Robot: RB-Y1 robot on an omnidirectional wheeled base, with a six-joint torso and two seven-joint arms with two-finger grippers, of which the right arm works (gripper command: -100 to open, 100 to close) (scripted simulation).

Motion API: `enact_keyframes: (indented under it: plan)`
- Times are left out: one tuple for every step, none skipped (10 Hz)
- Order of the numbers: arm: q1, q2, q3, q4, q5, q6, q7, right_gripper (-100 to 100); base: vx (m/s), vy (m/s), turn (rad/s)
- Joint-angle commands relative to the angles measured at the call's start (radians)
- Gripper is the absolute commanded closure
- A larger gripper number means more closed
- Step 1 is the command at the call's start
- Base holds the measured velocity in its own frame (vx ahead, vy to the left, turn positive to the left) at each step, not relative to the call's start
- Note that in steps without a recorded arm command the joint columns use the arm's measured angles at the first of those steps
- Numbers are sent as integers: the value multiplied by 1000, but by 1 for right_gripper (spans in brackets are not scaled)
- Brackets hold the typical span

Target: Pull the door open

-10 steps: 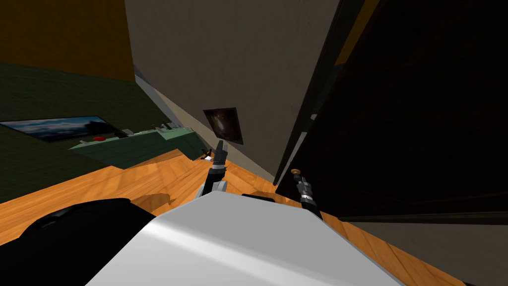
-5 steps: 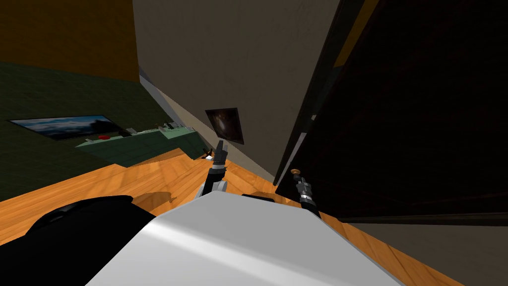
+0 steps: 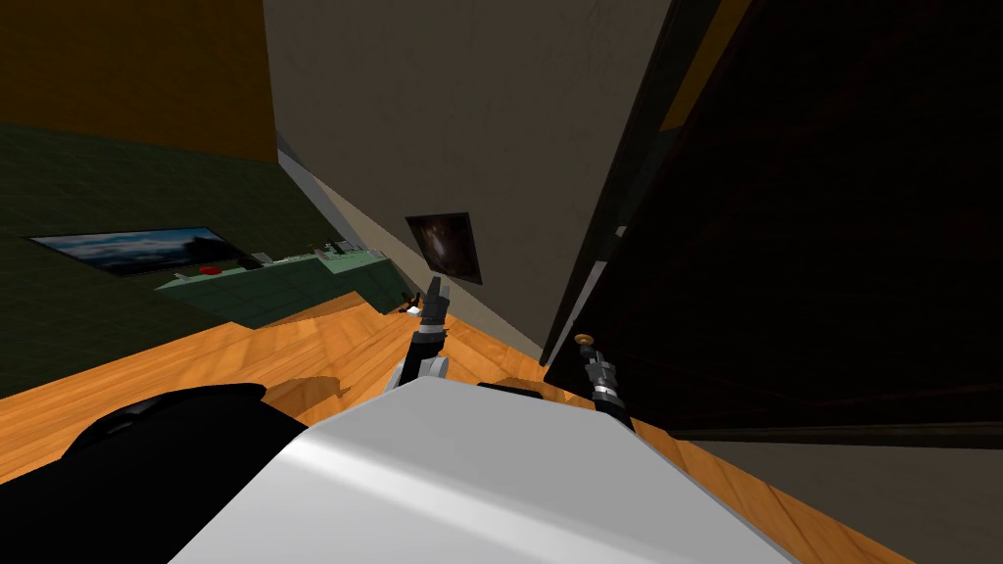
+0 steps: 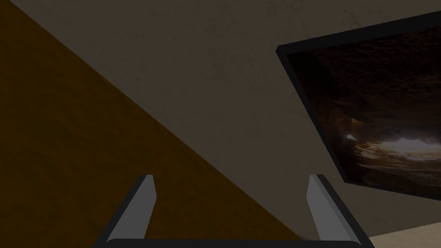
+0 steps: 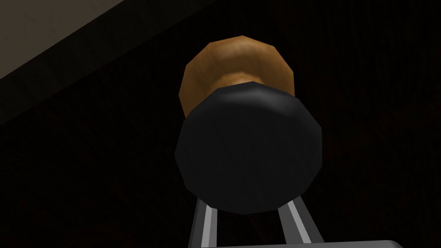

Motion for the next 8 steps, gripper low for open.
enact_keyframes:
  plan:
    - [-17, 19, 20, -29, -4, 7, -35, 100, -33, -12, 56]
    - [-17, 19, 20, -29, -4, 7, -35, 100, -28, -19, 15]
    - [-18, 19, 25, -31, -15, 7, -75, 100, -34, -21, 74]
    - [-18, 19, 25, -31, -15, 7, -76, 100, -34, -20, 20]
    - [-19, 19, 29, -33, -25, 8, -109, 100, -22, -13, 43]
    - [-19, 19, 29, -33, -25, 8, -118, 100, -18, -12, 25]
    - [-19, 19, 34, -34, -36, 8, -150, 100, -23, -1, 42]
    - [-19, 19, 34, -34, -36, 8, -158, 100, -16, 3, 22]
